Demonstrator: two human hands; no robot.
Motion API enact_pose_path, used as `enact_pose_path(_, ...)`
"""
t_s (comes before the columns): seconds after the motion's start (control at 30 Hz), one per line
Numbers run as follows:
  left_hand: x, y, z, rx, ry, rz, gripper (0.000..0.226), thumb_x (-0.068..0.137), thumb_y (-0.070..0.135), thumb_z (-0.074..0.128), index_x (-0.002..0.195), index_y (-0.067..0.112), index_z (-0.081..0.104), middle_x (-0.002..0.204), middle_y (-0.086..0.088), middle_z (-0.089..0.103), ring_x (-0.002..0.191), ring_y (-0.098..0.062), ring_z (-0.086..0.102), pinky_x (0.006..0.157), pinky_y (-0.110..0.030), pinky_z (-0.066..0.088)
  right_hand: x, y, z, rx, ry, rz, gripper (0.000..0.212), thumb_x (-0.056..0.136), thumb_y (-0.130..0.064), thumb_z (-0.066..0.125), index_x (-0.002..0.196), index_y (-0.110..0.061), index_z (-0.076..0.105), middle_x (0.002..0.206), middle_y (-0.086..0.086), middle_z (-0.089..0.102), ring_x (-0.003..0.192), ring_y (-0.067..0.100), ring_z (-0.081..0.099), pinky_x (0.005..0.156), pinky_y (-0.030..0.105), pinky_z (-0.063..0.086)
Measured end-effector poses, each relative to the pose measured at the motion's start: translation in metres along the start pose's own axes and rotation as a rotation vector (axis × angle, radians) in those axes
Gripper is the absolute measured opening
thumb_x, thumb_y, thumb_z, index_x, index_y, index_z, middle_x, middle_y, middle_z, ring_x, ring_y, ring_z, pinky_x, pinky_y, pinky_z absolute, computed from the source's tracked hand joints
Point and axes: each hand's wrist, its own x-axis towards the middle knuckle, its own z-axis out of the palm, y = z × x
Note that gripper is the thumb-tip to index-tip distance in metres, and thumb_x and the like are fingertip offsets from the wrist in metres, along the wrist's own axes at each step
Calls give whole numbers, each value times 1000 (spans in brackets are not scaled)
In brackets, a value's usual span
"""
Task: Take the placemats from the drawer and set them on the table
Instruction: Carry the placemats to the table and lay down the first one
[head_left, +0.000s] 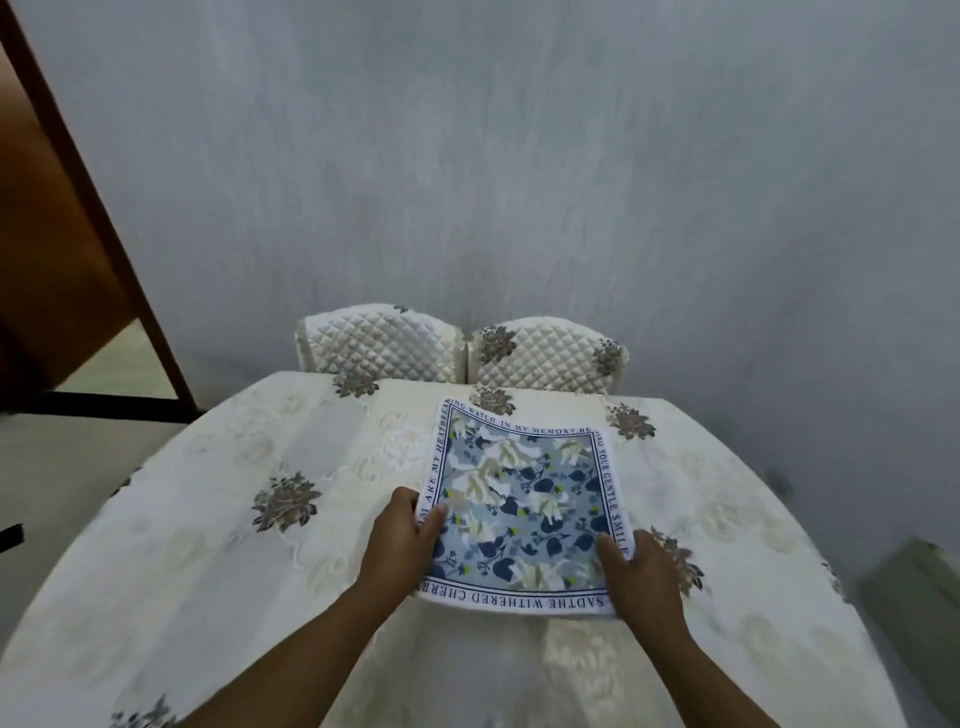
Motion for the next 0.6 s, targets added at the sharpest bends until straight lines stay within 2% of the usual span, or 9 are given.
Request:
enact_pose_path(0.07, 19, -13, 10, 49, 8, -3, 25, 93, 43, 57, 91, 21, 46, 74, 1, 66, 58, -7, 64, 46, -17, 43, 19, 9, 19, -24, -11, 9, 31, 91, -40, 58, 83, -10, 56, 74, 7, 58, 67, 23, 56, 60, 33, 45)
enact_pose_path(0.23, 67, -57, 41, 108, 28, -31, 25, 93, 45, 55, 93, 22, 47, 72, 3, 65, 58, -7, 63, 51, -30, 51, 65, 32, 66, -45, -63, 16, 34, 92, -38, 58, 78, -8, 48, 67, 6, 50, 61, 22, 49, 53, 31, 34)
enact_pose_path(0.3, 84, -74, 55, 100, 27, -47, 22, 93, 45, 55, 92, 24, 46, 73, 3, 66, 58, -9, 64, 53, -36, 55, 81, 42, 83, -49, -76, 9, 32, 92, -38, 58, 81, -9, 51, 68, 5, 51, 61, 19, 50, 51, 29, 32)
enact_pose_path(0.6, 116, -133, 97, 231, 20, -96, 29, 92, 54, 50, 91, 25, 45, 80, 3, 63, 67, -12, 62, 59, -36, 53, 108, 89, 132, -52, -108, 70, 34, 92, -38, 58, 81, -6, 50, 70, 8, 55, 65, 28, 54, 60, 37, 44)
